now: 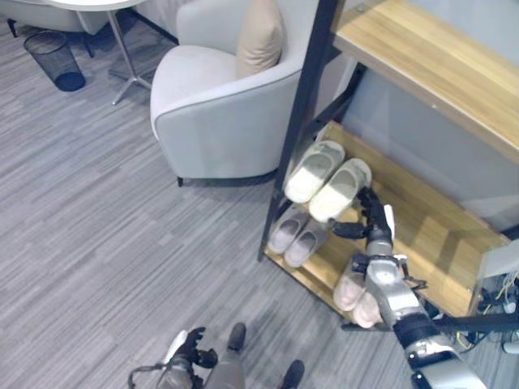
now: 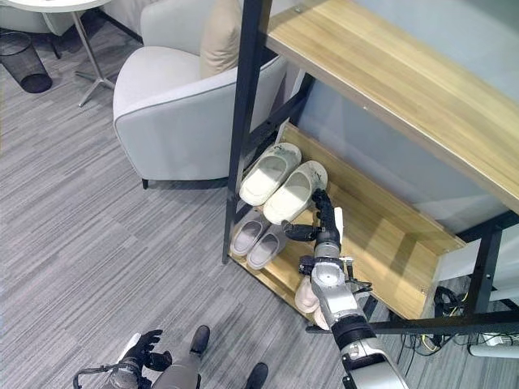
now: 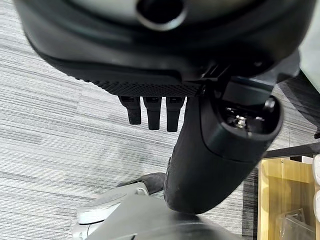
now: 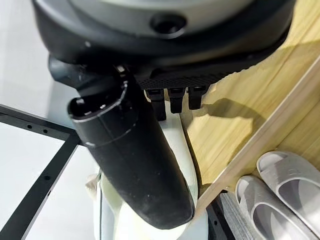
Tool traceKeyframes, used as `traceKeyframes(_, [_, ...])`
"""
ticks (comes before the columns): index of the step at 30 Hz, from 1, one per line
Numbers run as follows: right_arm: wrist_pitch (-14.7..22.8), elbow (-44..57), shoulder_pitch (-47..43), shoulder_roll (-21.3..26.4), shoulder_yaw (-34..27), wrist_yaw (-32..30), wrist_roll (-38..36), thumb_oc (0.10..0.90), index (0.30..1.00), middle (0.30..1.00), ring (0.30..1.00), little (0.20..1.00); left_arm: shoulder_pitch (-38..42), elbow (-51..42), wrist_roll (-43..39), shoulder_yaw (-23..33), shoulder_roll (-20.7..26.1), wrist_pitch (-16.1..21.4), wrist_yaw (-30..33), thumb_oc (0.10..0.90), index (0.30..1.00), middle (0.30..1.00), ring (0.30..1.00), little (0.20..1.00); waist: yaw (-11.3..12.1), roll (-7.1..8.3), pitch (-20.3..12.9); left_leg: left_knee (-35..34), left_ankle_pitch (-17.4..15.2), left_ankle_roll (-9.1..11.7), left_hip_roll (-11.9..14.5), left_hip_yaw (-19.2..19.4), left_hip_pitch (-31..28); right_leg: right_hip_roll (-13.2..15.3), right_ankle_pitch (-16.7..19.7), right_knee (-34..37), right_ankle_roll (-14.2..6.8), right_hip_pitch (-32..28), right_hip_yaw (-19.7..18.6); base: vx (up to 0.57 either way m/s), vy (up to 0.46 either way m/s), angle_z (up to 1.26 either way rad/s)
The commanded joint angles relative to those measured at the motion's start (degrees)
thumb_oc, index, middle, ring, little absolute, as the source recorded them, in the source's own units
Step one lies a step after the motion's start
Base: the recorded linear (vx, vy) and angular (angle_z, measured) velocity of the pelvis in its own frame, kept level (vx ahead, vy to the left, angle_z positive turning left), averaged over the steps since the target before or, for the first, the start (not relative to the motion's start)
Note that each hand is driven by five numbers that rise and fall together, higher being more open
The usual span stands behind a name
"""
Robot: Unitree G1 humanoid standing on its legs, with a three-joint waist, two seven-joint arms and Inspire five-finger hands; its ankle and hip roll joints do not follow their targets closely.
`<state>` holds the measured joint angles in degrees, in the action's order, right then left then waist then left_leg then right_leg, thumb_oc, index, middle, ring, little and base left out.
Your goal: Arrange the slippers neatly on the shoe rack.
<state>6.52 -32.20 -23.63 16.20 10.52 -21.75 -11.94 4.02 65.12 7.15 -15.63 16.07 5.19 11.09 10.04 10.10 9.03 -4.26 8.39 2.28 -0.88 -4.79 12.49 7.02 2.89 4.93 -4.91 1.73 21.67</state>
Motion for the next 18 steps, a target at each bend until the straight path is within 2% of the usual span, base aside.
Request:
traceKeyframes(1, [5.52, 2.79, -7.54, 5.05, 0.47, 0.34, 1.17, 0.8, 0.9, 0.9, 0.9, 0.9, -0.43, 3.27, 0.1, -4.46, -4.45, 1.64, 0.85, 0.8, 0.9, 0.9, 0.9, 0.9, 2.25, -1.6, -0.91, -0.74, -7.65, 1.76, 1.16, 3.65, -4.59, 1.72, -2.05, -2.28, -3.49, 0.92, 0.31, 0.0, 0.0, 0.0])
traceKeyframes(8, [5.38, 7.82, -4.88, 6.22, 1.04, 1.17, 4.3, 0.8, 0.9, 0.9, 0.9, 0.9, -0.5, 3.64, 0.27, -3.62, -4.85, 1.34, 0.88, 0.8, 0.9, 0.9, 0.9, 0.9, 1.46, -1.74, -1.6, -0.74, -7.99, 1.71, 1.18, 4.02, -5.31, 1.73, -2.15, -2.42, -3.52, 0.5, 0.19, 0.0, 0.0, 0.0])
traceKeyframes(14, [5.32, 23.12, 4.42, 12.5, -0.81, 5.53, 13.31, 0.8, 0.9, 0.9, 0.9, 0.9, -0.88, 3.8, 1.93, -0.98, -4.75, 1.02, 0.1, 0.8, 0.9, 0.9, 0.9, 0.9, -0.77, -1.89, -2.7, -0.74, -8.4, 1.92, 1.73, 5.12, -6.78, 1.67, -2.45, -2.51, -3.56, -0.35, -0.57, 0.0, -0.015, -0.05])
traceKeyframes(18, [5.87, 29.66, 10.79, 14.81, -2.08, 8.98, 15.77, 0.8, 0.9, 0.9, 0.9, 0.9, -1.08, 3.93, 2.97, -0.09, -4.9, 1.22, -0.72, 0.8, 0.9, 0.9, 0.9, 0.9, -2.52, -2.13, -3.64, -0.74, -8.55, 2.03, 2.0, 5.93, -7.68, 1.45, -2.43, -2.46, -3.6, -0.87, -1.3, 0.0, -0.039, -0.1])
